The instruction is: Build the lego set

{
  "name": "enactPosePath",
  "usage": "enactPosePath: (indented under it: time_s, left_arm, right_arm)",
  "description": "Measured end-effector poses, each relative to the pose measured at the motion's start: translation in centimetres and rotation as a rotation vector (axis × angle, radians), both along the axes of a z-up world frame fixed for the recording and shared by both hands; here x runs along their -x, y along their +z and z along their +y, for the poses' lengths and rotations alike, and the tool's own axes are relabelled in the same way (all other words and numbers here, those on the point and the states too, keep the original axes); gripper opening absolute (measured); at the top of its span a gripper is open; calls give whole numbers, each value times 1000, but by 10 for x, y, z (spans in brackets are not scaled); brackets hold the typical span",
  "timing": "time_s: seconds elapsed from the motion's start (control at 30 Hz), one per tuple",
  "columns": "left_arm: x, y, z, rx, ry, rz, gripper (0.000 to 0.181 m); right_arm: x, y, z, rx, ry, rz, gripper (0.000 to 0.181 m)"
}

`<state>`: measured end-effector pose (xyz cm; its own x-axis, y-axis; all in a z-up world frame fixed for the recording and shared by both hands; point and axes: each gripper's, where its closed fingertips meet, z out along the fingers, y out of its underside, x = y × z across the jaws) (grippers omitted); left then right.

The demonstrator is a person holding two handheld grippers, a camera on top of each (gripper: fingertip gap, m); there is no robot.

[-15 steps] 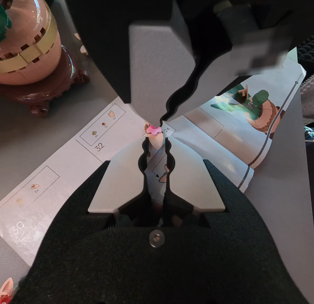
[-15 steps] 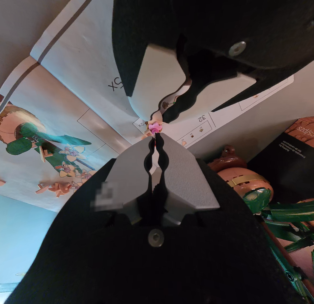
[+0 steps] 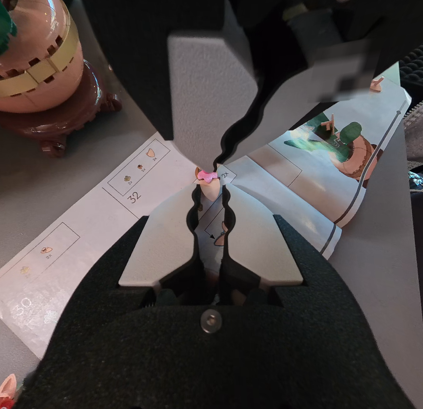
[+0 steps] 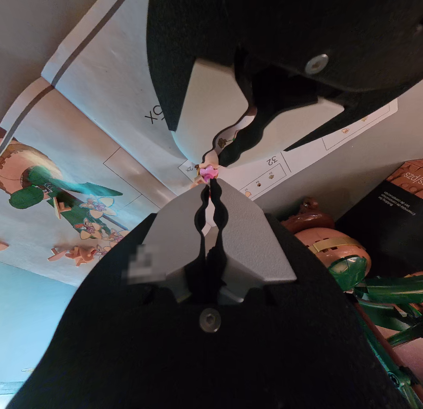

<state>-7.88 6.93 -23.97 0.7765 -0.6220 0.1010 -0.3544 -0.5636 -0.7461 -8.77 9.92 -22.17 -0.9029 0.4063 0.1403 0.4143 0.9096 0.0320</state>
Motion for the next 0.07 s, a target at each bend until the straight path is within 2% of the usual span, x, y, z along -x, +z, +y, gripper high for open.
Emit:
enactPosePath:
  time_s: [0.07]
  left_arm:
    - [0,0,0,2,0,-3,17]
  right_arm:
    - [-1,0,0,5,2,-3,1]
